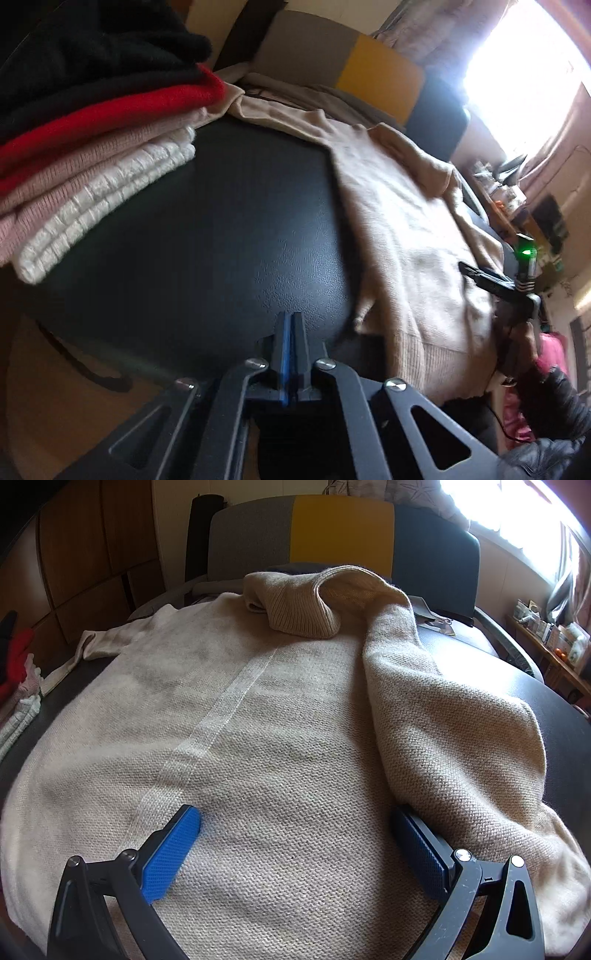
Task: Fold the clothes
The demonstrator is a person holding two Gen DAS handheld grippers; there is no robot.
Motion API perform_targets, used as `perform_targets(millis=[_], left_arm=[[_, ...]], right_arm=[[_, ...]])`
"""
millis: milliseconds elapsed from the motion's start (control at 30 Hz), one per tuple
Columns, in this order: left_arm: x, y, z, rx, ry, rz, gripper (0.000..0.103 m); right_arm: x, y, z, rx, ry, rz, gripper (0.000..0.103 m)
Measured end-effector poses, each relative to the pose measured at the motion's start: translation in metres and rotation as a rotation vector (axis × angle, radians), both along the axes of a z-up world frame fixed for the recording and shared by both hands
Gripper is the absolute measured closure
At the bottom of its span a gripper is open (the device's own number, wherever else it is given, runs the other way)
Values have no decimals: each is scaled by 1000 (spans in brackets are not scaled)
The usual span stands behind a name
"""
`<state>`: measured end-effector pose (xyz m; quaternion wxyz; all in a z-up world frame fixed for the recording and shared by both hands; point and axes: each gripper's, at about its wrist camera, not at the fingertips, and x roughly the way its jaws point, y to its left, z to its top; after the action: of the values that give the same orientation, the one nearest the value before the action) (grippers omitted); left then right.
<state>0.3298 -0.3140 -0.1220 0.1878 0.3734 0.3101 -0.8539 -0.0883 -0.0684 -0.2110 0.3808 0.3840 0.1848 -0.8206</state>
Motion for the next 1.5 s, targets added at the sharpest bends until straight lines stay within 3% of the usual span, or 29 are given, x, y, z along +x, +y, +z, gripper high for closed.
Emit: perform_targets(millis=[67, 300, 367, 467, 500, 567, 767, 967, 1100, 1200, 1500], left_arm=[[-9, 4, -1, 1, 14, -45, 81], [-74, 30, -17, -107, -124, -292, 65], [-82, 35, -19, -140, -140, -313, 64], [-92, 35, -22, -180, -181, -324, 69], [-93, 36, -21, -193, -180, -325, 84], [-91, 32, -19, -185, -168, -311, 101], [-57, 18, 10, -87, 4, -228, 102], [-12, 5, 34, -10, 137, -106, 103], [-5, 7, 16, -41, 42, -77, 103], [-21, 15, 2, -64, -2, -140, 80], [-88, 22, -27, -163, -103, -333, 73]], right_arm=[[0, 0, 0, 1, 0, 0, 0], [-1, -2, 1, 14, -8, 2, 0], [-2, -2, 2, 18, -16, 2, 0], [-5, -4, 6, 31, -45, 2, 0], [-6, -5, 9, 30, -63, 0, 0], [-9, -3, 16, 9, -99, -4, 0], [-12, 5, 27, -18, -121, -24, 0], [-4, -5, 11, 54, -71, -8, 0], [-1, -3, 4, 51, -23, -1, 0], [-3, 0, 3, 39, -33, -1, 0], [-4, 6, 1, 22, -26, 3, 0]])
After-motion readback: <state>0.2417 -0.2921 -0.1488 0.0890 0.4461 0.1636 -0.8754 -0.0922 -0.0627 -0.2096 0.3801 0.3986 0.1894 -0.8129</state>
